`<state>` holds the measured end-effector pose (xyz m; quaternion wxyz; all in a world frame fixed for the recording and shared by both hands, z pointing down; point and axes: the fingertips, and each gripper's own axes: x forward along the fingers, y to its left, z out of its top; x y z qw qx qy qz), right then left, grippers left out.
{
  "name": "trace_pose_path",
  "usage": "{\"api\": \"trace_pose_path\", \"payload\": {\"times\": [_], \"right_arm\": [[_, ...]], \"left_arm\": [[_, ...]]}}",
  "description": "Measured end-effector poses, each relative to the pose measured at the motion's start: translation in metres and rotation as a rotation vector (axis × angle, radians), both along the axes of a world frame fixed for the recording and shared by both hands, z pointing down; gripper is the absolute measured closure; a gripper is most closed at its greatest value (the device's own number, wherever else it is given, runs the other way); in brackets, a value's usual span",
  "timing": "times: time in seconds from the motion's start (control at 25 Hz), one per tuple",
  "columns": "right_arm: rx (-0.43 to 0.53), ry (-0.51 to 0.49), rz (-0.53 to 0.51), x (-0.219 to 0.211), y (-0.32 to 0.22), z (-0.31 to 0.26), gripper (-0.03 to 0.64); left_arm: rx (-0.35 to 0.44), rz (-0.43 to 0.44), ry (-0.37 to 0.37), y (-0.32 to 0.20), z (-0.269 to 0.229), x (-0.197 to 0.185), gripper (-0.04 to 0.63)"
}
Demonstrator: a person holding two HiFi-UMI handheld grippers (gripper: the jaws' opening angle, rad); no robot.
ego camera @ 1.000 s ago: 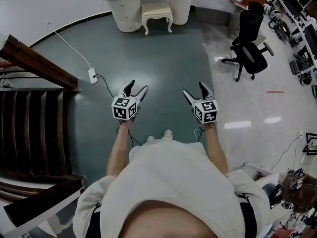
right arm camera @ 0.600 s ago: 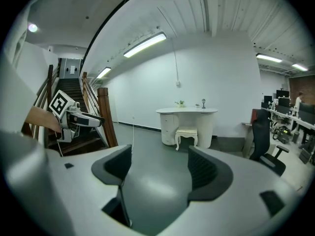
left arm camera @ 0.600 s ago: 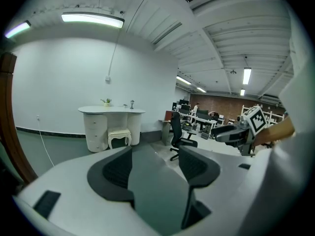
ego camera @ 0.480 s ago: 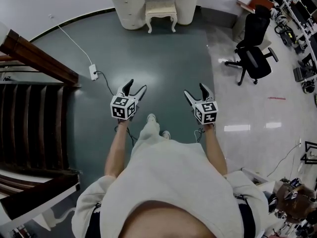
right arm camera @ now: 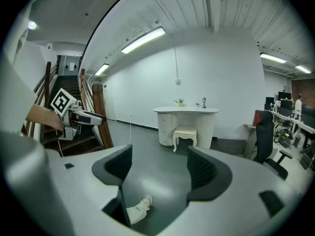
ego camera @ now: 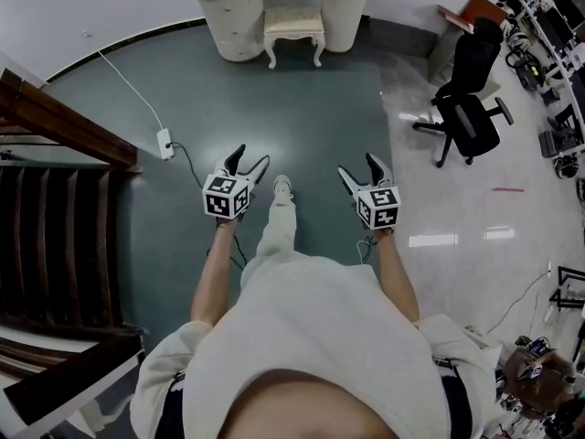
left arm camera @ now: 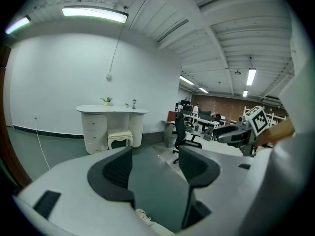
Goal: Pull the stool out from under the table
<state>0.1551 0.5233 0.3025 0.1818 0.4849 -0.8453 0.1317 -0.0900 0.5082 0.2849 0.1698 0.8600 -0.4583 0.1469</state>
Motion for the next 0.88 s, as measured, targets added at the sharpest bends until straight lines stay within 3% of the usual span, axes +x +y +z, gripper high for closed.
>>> {"api": "trace_pose_path", "payload": {"times": [0.88], "right_arm": [[-0.011,0.046,0.035,-0.044,-0.330,-0.016,0.278]], "left_arm": [[-0.030,0.062,0.035,-0.344,0.001,-0.035,0.321]]}}
